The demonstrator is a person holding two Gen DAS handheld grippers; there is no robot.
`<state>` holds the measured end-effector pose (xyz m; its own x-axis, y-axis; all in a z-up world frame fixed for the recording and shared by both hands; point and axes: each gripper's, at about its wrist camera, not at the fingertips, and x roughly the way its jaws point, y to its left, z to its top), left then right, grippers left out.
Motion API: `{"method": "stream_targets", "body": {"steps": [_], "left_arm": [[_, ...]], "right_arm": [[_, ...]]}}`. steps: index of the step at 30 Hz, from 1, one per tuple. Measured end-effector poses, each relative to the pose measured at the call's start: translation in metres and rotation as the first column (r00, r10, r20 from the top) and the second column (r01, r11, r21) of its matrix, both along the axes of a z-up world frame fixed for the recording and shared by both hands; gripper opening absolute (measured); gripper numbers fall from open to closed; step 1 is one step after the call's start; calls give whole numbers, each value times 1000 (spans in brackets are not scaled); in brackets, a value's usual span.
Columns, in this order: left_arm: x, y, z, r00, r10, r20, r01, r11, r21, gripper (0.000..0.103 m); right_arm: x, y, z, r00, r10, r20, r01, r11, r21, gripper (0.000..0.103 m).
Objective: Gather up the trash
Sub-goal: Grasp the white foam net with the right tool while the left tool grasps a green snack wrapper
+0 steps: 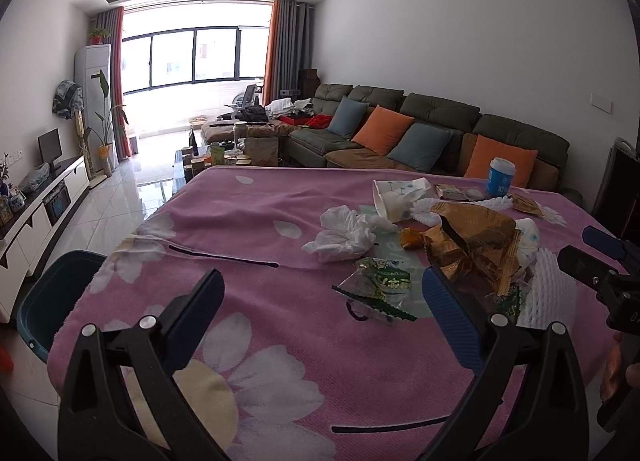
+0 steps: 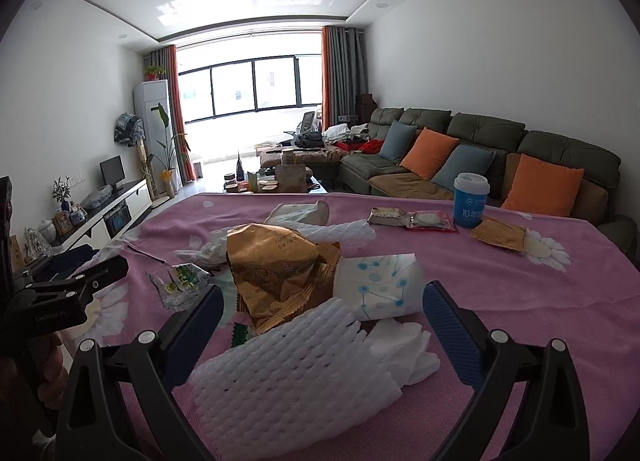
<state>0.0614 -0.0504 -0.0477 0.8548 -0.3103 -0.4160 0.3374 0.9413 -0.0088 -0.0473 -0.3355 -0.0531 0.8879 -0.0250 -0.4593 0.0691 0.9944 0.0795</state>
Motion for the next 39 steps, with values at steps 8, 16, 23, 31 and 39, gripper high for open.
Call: {"method": "stream_targets", "body": {"steps": [8,16,23,31,39], "left_arm": [[17,-10,-14,972,-113,-207,98,992,-81,69],[34,-5,-26,930,-171,-324,120,978,-171,14],[36,3,-24,932,-178,-317,121,974,-191,1],[25,7,-10,948,-184,-259,148,977,-151,45],[38,-11,-20,903,-272,-333,218,957,-190,35]], "right_arm": [[10,-12,-23,984,129,-119,-113,985,130,73],[8,-7,-25,963,234,-134,-207,959,192,24],[0,2,-8,943,322,-90,-298,932,208,16],[5,16,15,937,347,-36,-335,923,191,16],[16,11,8,943,329,-42,-312,922,228,16]]}}
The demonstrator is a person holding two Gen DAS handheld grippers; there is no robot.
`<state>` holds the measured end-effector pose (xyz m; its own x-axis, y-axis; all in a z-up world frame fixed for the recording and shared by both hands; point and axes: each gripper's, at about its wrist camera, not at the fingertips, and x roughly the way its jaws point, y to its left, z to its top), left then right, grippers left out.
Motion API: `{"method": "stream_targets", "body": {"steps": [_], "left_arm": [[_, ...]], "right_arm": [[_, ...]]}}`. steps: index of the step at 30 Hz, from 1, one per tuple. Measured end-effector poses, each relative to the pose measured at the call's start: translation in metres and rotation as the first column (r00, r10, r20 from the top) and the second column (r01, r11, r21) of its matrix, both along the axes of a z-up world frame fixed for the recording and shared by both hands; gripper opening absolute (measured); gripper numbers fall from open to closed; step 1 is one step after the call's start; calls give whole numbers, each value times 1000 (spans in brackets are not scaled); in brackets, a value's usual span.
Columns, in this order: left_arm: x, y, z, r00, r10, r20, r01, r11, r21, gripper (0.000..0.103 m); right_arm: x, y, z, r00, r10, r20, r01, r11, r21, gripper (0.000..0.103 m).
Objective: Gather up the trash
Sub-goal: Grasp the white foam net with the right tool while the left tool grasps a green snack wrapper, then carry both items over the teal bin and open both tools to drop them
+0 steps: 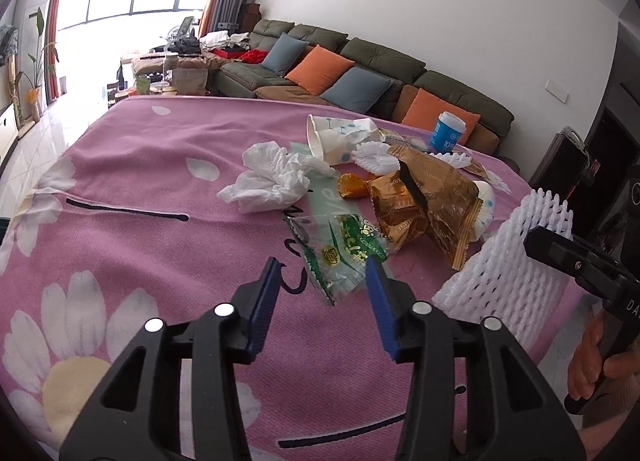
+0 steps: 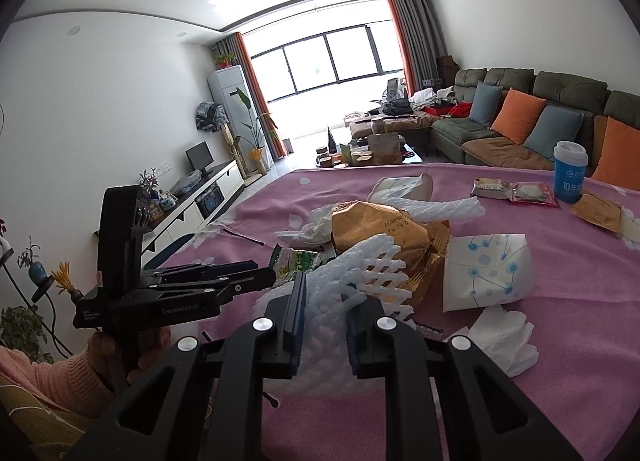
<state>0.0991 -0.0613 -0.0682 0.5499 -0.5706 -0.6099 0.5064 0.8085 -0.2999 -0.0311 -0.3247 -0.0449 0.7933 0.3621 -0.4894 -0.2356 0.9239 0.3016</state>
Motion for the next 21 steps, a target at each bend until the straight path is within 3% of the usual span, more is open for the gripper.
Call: {"method": "stream_targets", "body": {"steps": [4,13,21], "left_arm": [[15,2,-12,996,-23,-90,18,998,-57,13],[8,25,2,999,36,-34,-39,996,-78,7],[-5,103,33,974,223,33,-220,972,-77,7]], "right_arm": [[2,-1,-2,1000,3,-6,-3,1000,1,16],[20,15,2,998,62,13,-62,998,5,16],[63,60,11,985,171,21,-172,985,22,16]]}}
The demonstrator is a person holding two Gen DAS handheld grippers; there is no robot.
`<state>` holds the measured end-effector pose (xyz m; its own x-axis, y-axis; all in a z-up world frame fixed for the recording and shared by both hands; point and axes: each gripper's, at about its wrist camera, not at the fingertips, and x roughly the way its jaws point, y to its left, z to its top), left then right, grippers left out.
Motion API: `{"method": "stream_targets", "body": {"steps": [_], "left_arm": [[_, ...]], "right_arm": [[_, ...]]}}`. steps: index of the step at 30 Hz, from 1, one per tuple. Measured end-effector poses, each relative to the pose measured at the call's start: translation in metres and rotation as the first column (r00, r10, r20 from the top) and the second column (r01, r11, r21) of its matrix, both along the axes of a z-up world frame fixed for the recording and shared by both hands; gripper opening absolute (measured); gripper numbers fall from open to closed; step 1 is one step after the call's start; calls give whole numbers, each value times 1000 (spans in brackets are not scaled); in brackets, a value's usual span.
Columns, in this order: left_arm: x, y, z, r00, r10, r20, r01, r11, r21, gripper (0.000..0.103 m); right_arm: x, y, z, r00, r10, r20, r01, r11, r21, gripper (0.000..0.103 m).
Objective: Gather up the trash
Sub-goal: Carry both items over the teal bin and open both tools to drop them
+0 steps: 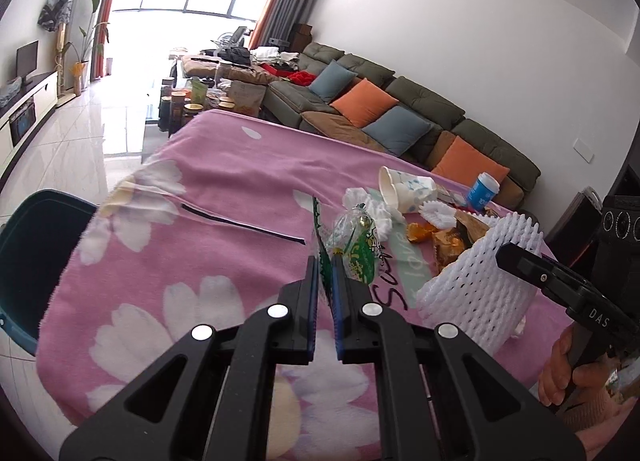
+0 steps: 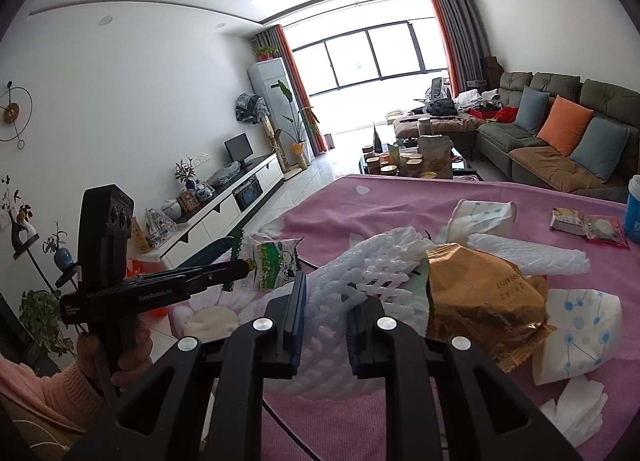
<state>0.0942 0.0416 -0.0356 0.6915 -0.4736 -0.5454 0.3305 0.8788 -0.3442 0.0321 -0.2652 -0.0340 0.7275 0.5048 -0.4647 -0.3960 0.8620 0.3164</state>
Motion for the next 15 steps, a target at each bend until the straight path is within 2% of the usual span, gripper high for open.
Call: {"method": "stream_targets", "body": {"steps": [6,15], "left_arm": [[-8,72,15,985,169,38,-170,985,28,7],[-9,163,18,928,370,39,-372,926,60,7]], "right_arm": [[42,56,1,993,118,-19,-118,993,8,16],[92,146,15,963,267,-24,-266,964,29,16]]}}
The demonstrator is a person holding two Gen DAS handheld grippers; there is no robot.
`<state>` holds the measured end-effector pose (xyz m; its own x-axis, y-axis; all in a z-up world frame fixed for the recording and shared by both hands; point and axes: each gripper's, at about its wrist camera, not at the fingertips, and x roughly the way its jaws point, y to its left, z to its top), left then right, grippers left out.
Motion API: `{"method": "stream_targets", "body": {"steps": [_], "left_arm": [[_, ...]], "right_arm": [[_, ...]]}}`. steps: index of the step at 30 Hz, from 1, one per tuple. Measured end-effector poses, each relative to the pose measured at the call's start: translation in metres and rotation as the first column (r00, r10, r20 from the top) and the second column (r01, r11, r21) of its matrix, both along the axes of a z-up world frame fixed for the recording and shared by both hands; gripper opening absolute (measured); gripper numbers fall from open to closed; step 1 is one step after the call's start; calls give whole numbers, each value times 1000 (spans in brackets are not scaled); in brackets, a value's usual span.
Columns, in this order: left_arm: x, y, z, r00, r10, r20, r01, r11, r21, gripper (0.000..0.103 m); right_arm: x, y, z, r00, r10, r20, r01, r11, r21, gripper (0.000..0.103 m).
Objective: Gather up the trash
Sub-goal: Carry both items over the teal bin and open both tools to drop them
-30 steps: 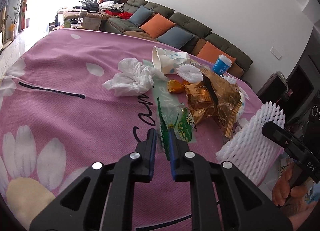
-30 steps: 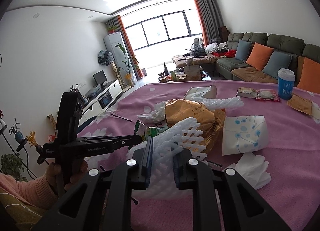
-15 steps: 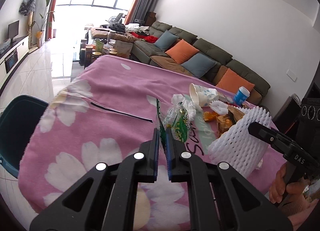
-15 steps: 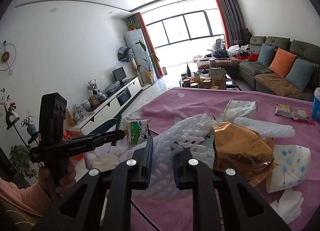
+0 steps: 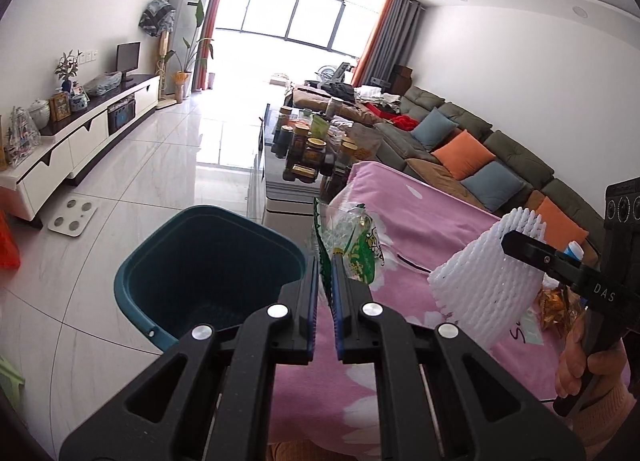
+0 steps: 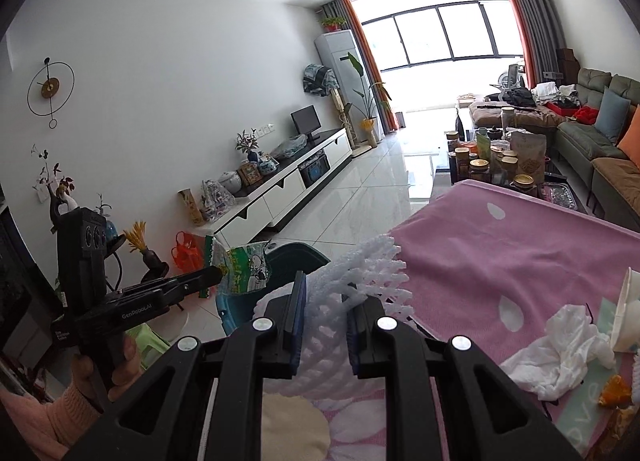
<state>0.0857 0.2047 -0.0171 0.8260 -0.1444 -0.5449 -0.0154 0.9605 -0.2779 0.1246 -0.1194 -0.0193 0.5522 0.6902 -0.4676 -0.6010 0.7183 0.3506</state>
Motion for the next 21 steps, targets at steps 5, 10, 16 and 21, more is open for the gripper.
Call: {"method": "stream_targets", "body": {"steps": [5,10,16,21], "left_arm": [[5,40,-8,997,74,-29,-74,997,4,7],[11,69,-18,990,127,-56,-126,992,8,7],[20,93,-35,981,164,-100,-164,986,8,8],[28,93,-51,974,182,-136,-182,983,17,9]], "right_arm": [[25,40,8,999,48,4,-48,999,-6,17],[47,77,3,997,73,-14,-74,997,-31,17],[67,114,-11,994,91,-57,-95,993,-71,18],[81,145,-29,989,101,-105,-114,986,-125,20]]}}
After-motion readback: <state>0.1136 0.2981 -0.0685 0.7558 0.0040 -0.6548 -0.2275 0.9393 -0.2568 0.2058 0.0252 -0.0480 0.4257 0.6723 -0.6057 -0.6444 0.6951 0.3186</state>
